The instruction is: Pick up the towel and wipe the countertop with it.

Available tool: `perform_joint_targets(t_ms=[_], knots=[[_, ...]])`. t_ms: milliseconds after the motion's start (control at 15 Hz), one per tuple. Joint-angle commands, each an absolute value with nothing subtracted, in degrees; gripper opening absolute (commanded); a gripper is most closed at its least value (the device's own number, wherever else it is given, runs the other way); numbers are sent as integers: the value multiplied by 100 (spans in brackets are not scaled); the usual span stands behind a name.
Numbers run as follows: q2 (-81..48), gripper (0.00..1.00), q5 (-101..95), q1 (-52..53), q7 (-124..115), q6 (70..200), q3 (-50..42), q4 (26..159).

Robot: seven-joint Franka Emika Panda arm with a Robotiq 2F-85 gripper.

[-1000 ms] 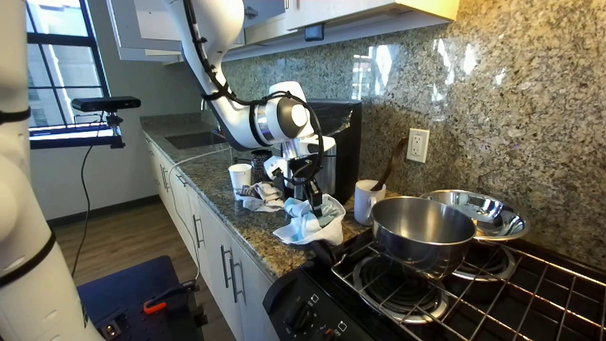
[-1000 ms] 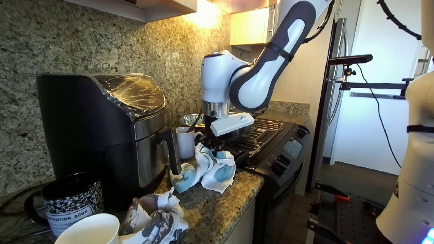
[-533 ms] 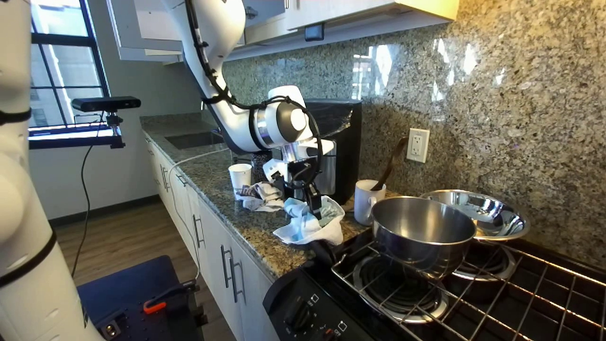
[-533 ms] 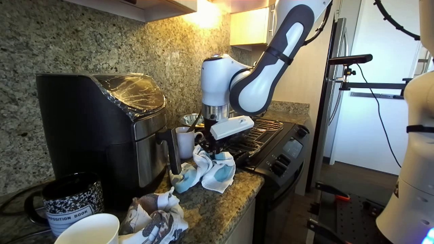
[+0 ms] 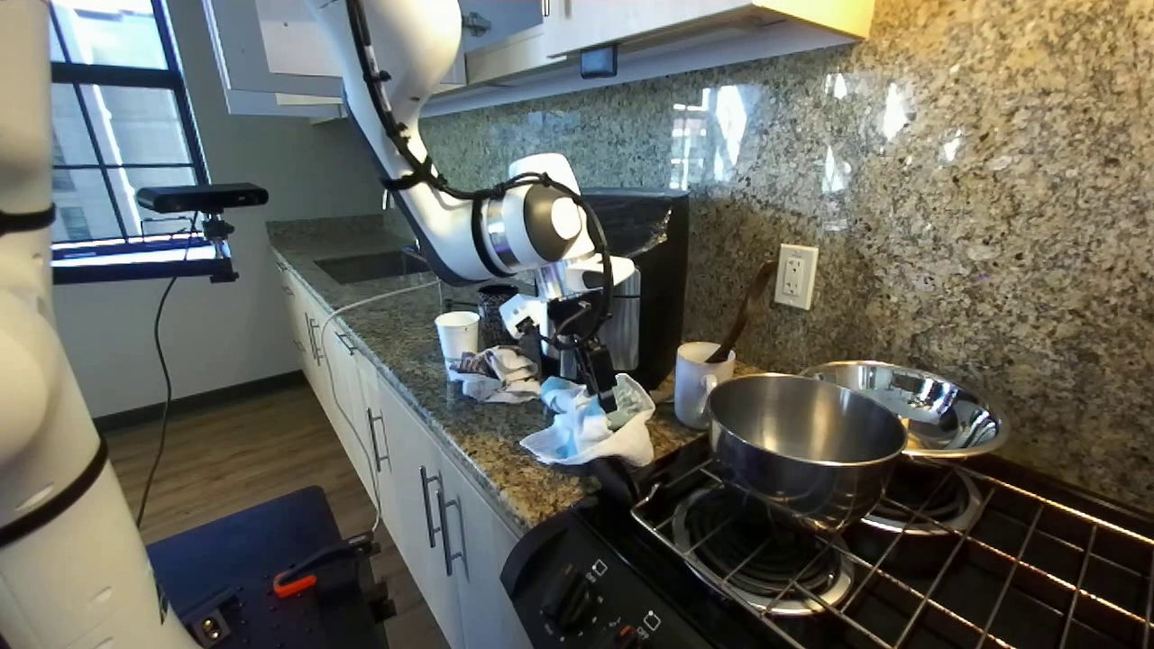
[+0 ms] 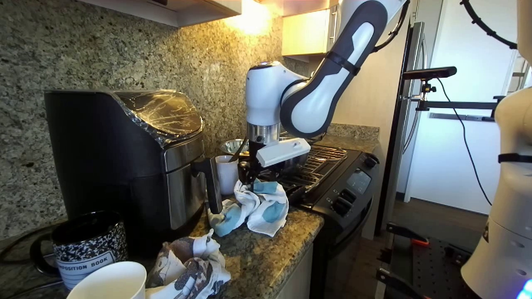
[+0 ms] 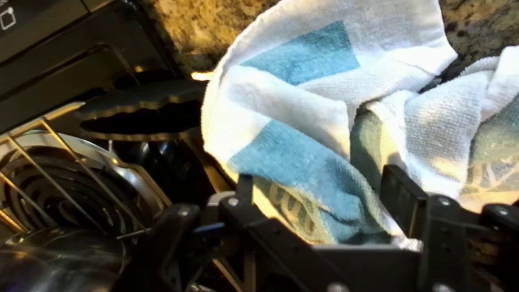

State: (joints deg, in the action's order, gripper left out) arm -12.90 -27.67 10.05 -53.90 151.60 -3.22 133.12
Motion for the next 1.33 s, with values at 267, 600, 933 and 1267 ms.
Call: perform_joint_targets(t_ms=[267,600,933,1267], knots=[[-141,100,-2114,913,-4424,13805,11,13244],[471,100,-695,806,-2752,12709,297,13053],[899,100,-19,739,-1868,11892,361,13053],[997,100,297,760,-1445,11929,406,13286]])
